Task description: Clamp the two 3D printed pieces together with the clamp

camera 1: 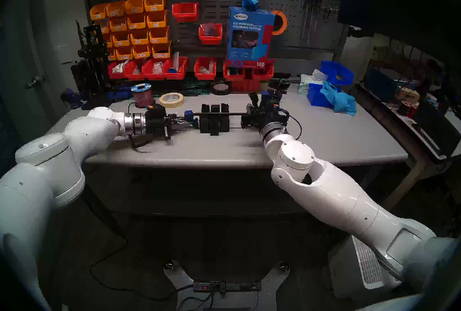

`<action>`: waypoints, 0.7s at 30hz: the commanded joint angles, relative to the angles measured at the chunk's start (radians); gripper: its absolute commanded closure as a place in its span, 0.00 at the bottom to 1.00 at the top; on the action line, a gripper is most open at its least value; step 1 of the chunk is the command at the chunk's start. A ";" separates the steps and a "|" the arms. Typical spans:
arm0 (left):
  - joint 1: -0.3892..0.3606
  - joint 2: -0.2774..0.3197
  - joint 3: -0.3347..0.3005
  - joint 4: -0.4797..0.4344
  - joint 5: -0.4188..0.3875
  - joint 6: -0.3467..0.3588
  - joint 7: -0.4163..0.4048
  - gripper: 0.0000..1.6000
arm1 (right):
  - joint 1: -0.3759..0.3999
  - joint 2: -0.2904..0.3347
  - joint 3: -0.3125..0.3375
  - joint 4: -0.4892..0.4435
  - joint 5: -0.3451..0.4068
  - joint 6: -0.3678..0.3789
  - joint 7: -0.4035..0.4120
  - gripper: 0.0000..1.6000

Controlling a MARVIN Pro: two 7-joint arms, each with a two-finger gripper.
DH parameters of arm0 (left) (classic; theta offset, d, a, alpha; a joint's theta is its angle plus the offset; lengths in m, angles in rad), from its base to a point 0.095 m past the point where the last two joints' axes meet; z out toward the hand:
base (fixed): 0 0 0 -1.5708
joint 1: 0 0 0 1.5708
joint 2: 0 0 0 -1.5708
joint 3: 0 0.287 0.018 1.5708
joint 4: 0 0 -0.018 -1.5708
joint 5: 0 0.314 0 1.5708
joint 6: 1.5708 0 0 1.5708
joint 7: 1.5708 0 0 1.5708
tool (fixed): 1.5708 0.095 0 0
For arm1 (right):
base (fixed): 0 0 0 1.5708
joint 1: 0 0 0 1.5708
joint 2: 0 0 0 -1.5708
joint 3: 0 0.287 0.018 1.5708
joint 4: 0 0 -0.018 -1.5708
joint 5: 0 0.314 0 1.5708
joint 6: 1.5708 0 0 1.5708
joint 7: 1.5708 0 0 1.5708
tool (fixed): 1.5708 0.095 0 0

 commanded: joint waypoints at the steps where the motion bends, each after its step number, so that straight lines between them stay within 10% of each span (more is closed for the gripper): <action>1: -0.004 0.007 0.001 0.006 -0.003 0.001 -0.059 1.00 | 0.002 0.000 0.001 -0.014 -0.001 -0.002 0.003 1.00; 21: -0.002 0.007 0.016 0.000 -0.002 -0.021 -0.041 1.00 | 0.002 0.000 0.002 -0.014 0.000 -0.006 0.007 1.00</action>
